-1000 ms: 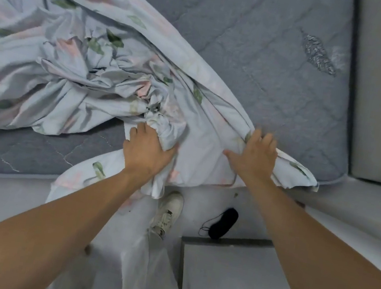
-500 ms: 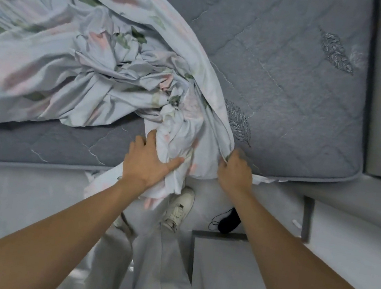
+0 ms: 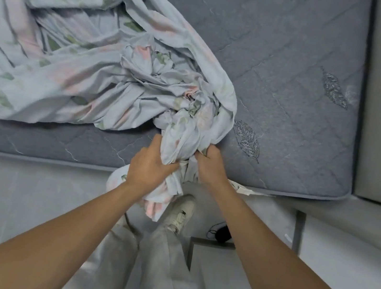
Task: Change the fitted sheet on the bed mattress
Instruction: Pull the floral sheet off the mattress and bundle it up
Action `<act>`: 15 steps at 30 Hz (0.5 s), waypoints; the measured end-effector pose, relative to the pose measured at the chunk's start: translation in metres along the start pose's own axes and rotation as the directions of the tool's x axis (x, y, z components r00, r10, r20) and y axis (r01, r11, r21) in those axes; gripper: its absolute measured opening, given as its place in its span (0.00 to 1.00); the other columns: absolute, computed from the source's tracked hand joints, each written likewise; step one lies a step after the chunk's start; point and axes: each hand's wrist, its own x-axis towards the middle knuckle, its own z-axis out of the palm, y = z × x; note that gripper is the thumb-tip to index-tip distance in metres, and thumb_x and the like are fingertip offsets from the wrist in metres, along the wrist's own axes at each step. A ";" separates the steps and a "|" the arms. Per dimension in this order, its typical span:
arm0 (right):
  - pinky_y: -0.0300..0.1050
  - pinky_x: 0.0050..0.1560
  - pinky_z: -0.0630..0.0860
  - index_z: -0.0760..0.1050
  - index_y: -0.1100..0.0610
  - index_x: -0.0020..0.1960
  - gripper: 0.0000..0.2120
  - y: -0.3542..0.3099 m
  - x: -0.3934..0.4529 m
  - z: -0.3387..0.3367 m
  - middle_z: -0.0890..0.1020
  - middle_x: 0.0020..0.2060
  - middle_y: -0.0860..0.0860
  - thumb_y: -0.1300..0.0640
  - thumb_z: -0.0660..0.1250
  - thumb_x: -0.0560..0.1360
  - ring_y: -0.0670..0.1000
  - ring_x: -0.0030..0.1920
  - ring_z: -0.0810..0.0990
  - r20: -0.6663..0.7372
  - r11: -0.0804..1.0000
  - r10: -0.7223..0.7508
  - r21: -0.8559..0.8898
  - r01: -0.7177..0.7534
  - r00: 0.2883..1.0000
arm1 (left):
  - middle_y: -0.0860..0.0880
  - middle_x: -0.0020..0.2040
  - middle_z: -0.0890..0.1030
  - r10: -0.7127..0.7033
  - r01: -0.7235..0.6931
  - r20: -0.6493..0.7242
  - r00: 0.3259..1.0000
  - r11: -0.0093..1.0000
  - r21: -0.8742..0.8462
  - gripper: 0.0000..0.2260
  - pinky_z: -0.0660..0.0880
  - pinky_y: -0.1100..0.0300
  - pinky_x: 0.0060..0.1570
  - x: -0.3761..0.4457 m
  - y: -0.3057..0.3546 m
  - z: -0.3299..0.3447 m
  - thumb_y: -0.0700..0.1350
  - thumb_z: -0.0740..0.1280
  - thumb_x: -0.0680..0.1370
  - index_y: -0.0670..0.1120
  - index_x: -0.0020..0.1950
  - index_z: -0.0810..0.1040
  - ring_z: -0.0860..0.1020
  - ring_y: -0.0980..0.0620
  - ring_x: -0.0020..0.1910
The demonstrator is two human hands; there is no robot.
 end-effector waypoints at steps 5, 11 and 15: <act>0.36 0.58 0.79 0.65 0.57 0.77 0.27 0.011 -0.001 0.001 0.77 0.68 0.50 0.68 0.65 0.80 0.47 0.65 0.77 0.072 0.972 0.102 0.204 -0.115 0.992 | 0.53 0.65 0.78 0.002 0.031 0.160 0.987 0.978 -0.205 0.35 0.76 0.49 0.59 0.011 -0.029 -0.004 0.61 0.79 0.71 0.54 0.72 0.67 0.77 0.51 0.62; 0.53 0.71 0.74 0.69 0.56 0.75 0.30 0.054 0.009 -0.008 0.79 0.66 0.51 0.70 0.69 0.75 0.52 0.68 0.77 0.059 0.980 0.115 -0.167 -0.104 0.992 | 0.50 0.69 0.76 -0.128 0.136 0.207 0.970 0.990 -0.023 0.43 0.72 0.42 0.68 0.007 -0.071 0.008 0.73 0.73 0.67 0.53 0.76 0.69 0.71 0.46 0.70; 0.49 0.53 0.77 0.82 0.57 0.51 0.04 0.069 0.011 -0.012 0.85 0.48 0.55 0.58 0.72 0.78 0.57 0.54 0.83 -0.009 0.939 0.143 -0.314 -0.139 0.990 | 0.49 0.62 0.72 -0.150 0.139 0.218 0.964 0.988 0.064 0.34 0.70 0.48 0.66 0.011 -0.070 0.018 0.71 0.72 0.72 0.50 0.68 0.77 0.68 0.45 0.68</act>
